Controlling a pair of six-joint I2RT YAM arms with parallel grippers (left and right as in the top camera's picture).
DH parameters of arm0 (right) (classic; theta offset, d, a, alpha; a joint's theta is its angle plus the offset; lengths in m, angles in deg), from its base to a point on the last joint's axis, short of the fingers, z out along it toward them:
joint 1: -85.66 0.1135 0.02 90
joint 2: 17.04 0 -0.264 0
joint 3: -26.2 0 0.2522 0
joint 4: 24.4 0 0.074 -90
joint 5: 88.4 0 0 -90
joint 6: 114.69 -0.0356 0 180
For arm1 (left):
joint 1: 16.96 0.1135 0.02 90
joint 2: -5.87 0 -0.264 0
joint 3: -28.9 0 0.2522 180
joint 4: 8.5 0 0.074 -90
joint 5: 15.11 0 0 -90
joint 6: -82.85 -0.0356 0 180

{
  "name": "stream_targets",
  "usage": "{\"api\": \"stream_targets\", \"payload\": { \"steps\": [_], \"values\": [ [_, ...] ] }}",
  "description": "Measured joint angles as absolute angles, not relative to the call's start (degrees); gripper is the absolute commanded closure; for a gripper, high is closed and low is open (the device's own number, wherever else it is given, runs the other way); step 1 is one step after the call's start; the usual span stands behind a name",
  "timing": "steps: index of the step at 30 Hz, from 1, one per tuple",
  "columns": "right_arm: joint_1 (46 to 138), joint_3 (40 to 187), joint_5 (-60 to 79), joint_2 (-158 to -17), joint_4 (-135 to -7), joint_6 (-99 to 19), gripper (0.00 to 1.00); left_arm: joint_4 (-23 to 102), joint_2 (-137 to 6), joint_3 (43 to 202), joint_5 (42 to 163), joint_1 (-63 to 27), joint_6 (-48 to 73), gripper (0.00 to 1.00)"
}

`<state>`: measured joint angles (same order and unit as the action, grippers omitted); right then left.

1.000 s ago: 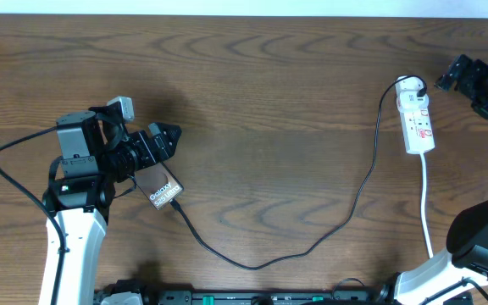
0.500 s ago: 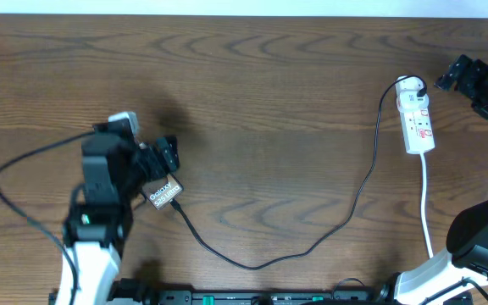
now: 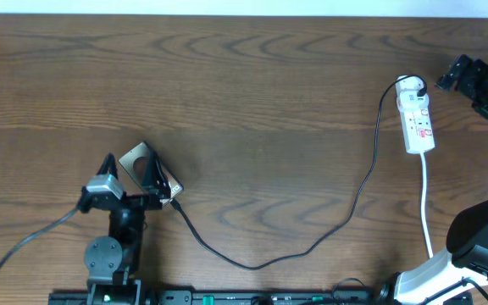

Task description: Plug charger to phone and switch on socket

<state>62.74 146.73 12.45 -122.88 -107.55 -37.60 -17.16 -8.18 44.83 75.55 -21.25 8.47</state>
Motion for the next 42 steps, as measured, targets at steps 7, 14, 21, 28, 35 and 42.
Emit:
{"api": "stream_targets", "payload": {
  "steps": [7, 14, 21, 28, 35, 42],
  "values": [
    [62.74, 146.73, 12.47, -122.88, -107.59, -37.71, 0.01, -2.56, 1.99, 43.00, 74.90, -18.19, 7.14, 0.09],
    [62.74, 146.70, 12.41, -122.88, -107.59, -37.71, 0.01, 6.47, 4.91, 43.43, 75.18, -14.30, 6.53, 0.10],
    [62.74, 146.70, 12.41, -122.88, -107.55, -37.71, 0.01, 6.51, 5.02, 43.46, 75.38, -13.41, 6.50, 0.10],
    [62.74, 146.70, 12.43, -122.88, -107.55, -37.71, 0.01, 6.51, 5.02, 43.46, 75.40, -13.41, 6.48, 0.10],
    [62.74, 146.70, 12.41, -122.88, -107.57, -37.71, 0.01, 6.51, 5.02, 43.46, 75.40, -13.41, 6.48, 0.09],
    [62.74, 146.70, 12.41, -122.88, -107.57, -37.71, 0.01, 6.51, 5.02, 43.46, 75.40, -13.41, 6.48, 0.09]
  ]
}}
